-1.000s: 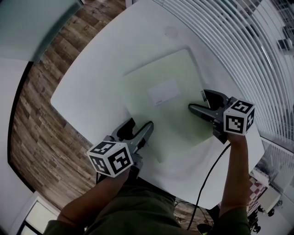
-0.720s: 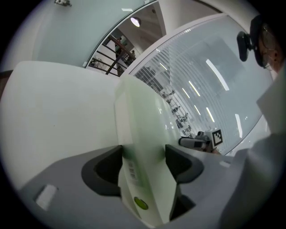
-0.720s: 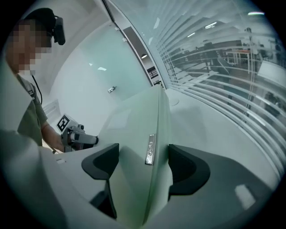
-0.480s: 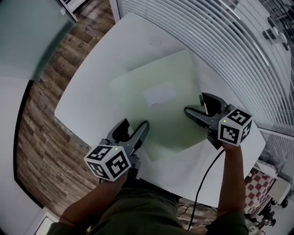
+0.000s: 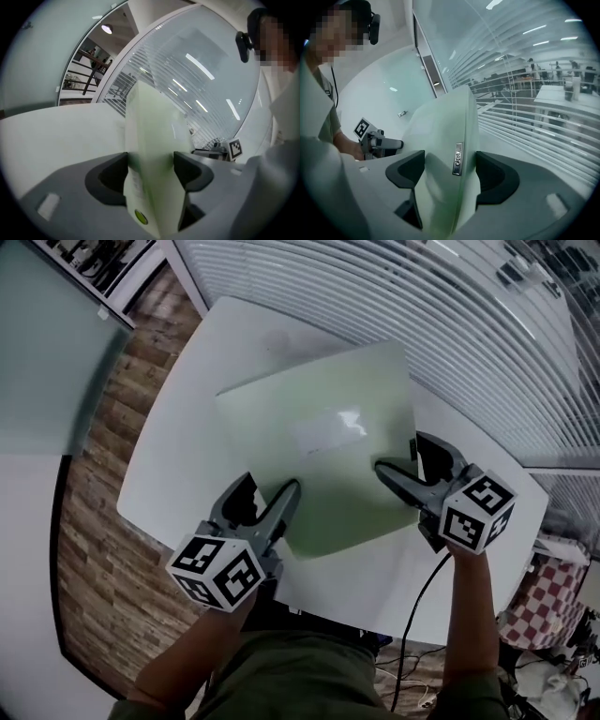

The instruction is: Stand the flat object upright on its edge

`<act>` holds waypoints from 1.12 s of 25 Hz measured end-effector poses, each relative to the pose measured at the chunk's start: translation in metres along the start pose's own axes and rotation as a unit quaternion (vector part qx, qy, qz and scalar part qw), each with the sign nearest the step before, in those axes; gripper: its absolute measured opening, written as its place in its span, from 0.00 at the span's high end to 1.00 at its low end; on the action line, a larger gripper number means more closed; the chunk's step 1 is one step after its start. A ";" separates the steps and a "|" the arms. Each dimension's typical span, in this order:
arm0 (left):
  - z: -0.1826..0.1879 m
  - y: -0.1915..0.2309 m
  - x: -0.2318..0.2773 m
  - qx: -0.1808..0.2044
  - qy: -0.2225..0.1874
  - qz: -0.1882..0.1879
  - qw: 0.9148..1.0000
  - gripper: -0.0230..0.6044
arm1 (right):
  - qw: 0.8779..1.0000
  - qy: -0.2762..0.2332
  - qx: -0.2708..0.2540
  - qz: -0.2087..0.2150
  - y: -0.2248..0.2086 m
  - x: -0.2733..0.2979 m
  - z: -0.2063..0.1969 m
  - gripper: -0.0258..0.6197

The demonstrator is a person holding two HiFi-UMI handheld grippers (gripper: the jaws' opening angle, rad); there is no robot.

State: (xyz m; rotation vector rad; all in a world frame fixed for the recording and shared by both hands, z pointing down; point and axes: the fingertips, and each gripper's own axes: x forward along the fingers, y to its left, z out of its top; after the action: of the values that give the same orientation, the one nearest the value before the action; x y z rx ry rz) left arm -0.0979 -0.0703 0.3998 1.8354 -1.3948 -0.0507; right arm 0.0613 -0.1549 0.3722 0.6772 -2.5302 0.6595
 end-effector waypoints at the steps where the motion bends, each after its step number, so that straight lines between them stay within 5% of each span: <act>1: 0.003 -0.001 0.003 0.006 0.001 -0.004 1.000 0.51 | 1.000 -0.006 0.000 -0.008 -0.001 -0.003 0.002 0.44; 13: 0.034 -0.025 0.035 0.109 0.000 -0.057 0.992 0.49 | 0.991 -0.085 0.028 -0.102 -0.013 -0.033 0.000 0.44; 28: 0.066 -0.054 0.071 0.242 -0.006 -0.143 0.960 0.47 | 0.965 -0.158 0.015 -0.209 -0.022 -0.054 0.003 0.44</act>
State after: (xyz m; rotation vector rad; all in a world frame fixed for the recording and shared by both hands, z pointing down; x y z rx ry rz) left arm -0.0595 -0.1634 0.3524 2.4376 -1.2076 0.1462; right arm 0.1148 -0.1548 0.3494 1.3740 -2.5293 0.4677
